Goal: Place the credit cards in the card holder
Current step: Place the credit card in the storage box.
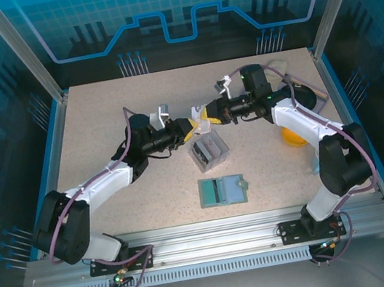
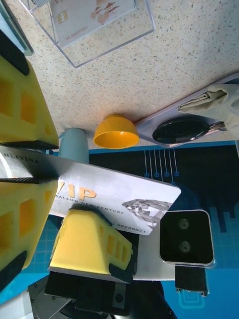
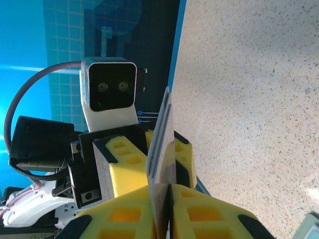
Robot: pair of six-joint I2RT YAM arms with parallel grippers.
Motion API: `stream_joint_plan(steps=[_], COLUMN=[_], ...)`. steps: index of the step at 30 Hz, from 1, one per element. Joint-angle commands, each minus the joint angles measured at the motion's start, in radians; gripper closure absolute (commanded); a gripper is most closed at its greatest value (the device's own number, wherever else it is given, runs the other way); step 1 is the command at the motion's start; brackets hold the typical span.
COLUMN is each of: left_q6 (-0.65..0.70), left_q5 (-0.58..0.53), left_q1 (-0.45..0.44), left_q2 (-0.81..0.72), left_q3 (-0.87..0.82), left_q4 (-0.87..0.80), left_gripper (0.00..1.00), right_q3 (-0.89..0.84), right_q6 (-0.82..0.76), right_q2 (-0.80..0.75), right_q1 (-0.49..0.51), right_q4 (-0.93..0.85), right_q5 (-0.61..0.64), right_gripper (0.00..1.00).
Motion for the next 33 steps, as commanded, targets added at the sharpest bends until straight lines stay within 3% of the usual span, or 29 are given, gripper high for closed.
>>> stream_joint_plan(steps=[1, 22, 33], left_q6=[0.038, 0.08, 0.08], left_q5=[-0.047, -0.051, -0.056], left_q1=[-0.003, 0.011, 0.02], left_q2=[-0.004, -0.038, -0.052], left_q3=[0.006, -0.004, -0.011], left_q4=[-0.114, -0.143, -0.139], left_gripper=[0.77, 1.0, 1.0], right_q3=[0.021, 0.016, 0.007], right_q6=[-0.014, -0.082, -0.116], right_q2=[-0.059, -0.08, -0.088], right_q1=[-0.012, -0.044, -0.063], right_q4=[0.014, -0.085, -0.121], right_q5=[-0.083, -0.092, -0.088], right_gripper=[0.87, 0.87, 0.87])
